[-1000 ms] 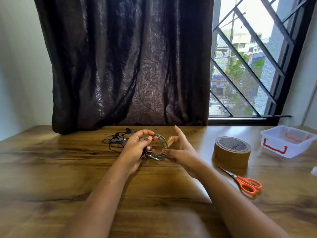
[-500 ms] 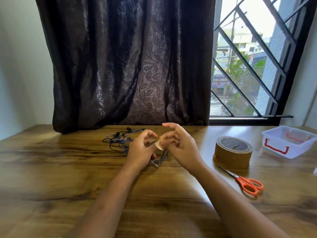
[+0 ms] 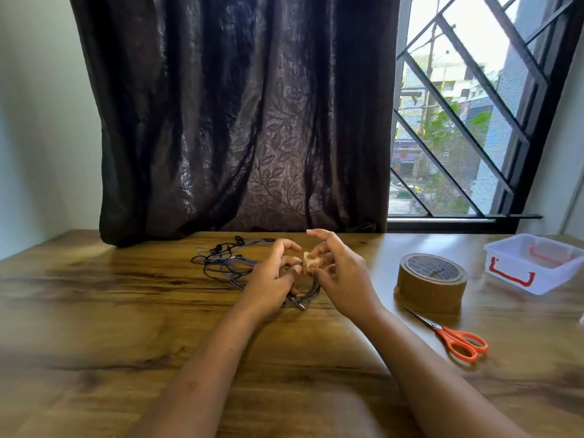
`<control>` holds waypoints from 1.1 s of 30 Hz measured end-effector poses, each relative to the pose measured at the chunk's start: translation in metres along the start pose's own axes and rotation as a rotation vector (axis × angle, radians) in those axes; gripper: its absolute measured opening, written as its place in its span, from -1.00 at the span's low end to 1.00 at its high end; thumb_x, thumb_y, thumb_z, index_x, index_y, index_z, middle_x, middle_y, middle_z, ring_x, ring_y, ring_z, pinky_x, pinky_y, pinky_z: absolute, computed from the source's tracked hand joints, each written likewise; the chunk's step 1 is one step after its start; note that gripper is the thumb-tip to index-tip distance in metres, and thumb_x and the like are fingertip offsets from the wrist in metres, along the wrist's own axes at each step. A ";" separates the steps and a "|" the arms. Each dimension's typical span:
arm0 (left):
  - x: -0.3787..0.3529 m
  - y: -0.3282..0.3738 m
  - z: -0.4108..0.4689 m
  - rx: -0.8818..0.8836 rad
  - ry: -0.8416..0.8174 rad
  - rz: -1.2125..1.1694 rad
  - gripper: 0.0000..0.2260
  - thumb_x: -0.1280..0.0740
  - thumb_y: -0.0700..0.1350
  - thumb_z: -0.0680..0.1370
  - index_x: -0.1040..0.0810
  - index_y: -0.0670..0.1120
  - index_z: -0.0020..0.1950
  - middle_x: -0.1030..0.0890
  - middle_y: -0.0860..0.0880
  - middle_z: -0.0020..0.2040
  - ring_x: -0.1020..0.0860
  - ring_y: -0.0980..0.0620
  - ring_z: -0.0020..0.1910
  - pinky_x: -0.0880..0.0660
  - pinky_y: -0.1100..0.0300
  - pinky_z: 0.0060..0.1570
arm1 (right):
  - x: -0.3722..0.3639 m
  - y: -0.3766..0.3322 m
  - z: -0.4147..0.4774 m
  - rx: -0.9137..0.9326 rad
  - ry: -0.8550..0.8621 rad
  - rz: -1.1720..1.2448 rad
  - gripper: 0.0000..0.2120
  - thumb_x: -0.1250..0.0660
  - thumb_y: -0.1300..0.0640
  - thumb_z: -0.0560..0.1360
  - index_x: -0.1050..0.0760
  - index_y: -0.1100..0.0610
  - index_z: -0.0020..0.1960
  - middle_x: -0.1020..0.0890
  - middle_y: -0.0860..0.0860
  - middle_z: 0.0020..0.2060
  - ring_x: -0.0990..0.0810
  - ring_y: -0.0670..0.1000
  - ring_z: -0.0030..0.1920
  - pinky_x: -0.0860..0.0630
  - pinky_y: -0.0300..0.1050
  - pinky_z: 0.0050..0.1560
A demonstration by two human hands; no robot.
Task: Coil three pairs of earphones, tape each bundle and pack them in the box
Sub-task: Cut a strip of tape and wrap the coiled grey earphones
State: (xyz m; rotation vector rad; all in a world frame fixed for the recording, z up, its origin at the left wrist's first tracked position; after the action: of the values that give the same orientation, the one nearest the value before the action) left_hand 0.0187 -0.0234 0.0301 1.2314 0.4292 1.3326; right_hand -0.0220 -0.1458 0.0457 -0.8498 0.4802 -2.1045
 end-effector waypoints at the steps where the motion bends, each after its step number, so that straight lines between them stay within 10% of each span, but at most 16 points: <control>1: 0.001 0.002 -0.001 -0.021 0.007 0.044 -0.80 -0.23 -0.18 0.60 -0.36 0.05 0.17 -0.61 0.06 -0.03 -0.57 0.12 -0.29 -0.58 0.21 -0.22 | 0.000 0.000 0.000 0.005 0.000 -0.007 -0.40 -0.36 0.44 0.40 -0.40 -0.05 0.31 -0.54 -0.10 -0.13 -0.54 -0.17 -0.13 -0.47 -0.40 -0.16; 11: -0.001 0.020 -0.006 -0.241 0.054 0.357 -0.68 -0.17 -0.11 0.62 -0.21 0.14 0.33 -0.60 0.05 0.08 -0.57 0.13 0.02 -0.56 0.09 -0.02 | -0.003 0.001 -0.001 0.060 0.020 -0.069 -0.34 -0.36 0.40 0.41 -0.32 -0.11 0.38 -0.54 -0.11 -0.07 -0.56 -0.11 -0.03 -0.58 -0.12 0.00; 20: -0.003 0.025 -0.009 -0.290 0.069 0.433 -0.75 -0.13 -0.10 0.63 -0.26 0.17 0.27 -0.57 0.11 -0.02 -0.54 0.19 -0.08 -0.56 0.09 -0.11 | 0.001 0.003 -0.002 -0.006 0.065 0.057 -0.50 -0.43 0.38 0.40 -0.32 -0.15 0.03 -0.52 -0.08 0.00 -0.51 -0.08 -0.39 -0.48 -0.36 -0.33; 33: -0.002 0.021 -0.008 -0.243 0.120 0.285 -0.78 -0.16 -0.19 0.62 -0.30 0.15 0.12 -0.56 0.14 -0.08 -0.54 0.20 -0.15 -0.54 0.12 -0.20 | 0.009 -0.008 -0.005 0.108 0.159 -0.454 -0.82 -0.49 0.08 0.39 -0.58 0.07 -0.05 -0.44 -0.08 0.03 -0.42 -0.04 0.03 -0.50 -0.13 -0.02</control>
State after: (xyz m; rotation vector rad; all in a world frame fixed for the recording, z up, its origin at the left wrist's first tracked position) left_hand 0.0014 -0.0264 0.0445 1.0389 0.1711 1.6553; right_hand -0.0345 -0.1480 0.0506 -0.7858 0.2666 -2.6024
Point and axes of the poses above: each hand's wrist, its own z-axis towards the middle knuckle, its own x-axis out of the back of the hand, y = z × x, the point moved 7 cm from there along z, towards the middle knuckle
